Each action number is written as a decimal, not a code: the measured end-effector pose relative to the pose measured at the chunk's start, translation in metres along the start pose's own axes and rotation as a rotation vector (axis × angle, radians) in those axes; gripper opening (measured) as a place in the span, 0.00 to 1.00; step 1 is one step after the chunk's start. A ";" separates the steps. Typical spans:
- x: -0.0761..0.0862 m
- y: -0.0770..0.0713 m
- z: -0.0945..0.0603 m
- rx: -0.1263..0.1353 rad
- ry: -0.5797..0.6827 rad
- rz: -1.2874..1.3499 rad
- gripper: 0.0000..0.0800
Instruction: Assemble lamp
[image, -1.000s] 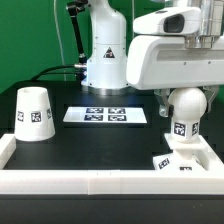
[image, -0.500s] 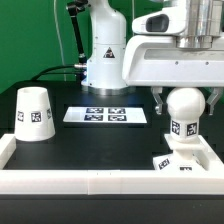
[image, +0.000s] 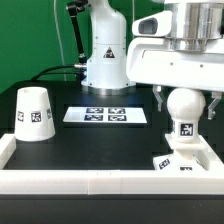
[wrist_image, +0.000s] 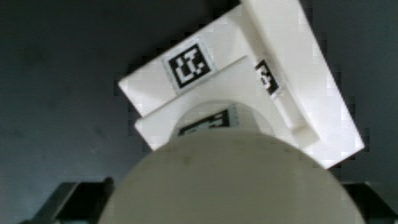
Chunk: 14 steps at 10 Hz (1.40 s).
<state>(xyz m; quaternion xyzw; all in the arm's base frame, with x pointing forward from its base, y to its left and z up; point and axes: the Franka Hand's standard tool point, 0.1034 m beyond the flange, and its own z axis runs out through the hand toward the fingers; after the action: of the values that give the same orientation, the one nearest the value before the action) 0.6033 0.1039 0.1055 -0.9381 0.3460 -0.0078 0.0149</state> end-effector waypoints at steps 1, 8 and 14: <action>-0.002 0.000 0.000 0.004 -0.029 0.127 0.72; -0.005 -0.003 -0.001 0.028 -0.059 0.184 0.86; -0.007 -0.009 -0.009 0.061 -0.024 -0.405 0.87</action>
Offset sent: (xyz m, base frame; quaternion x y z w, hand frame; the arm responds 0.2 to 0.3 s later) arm 0.0064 -0.0060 -0.0001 0.0044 -0.0075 0.1056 0.9944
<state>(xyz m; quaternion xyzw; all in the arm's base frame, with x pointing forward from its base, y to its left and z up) 0.6036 0.1147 0.1150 -0.9876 0.1496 -0.0098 0.0458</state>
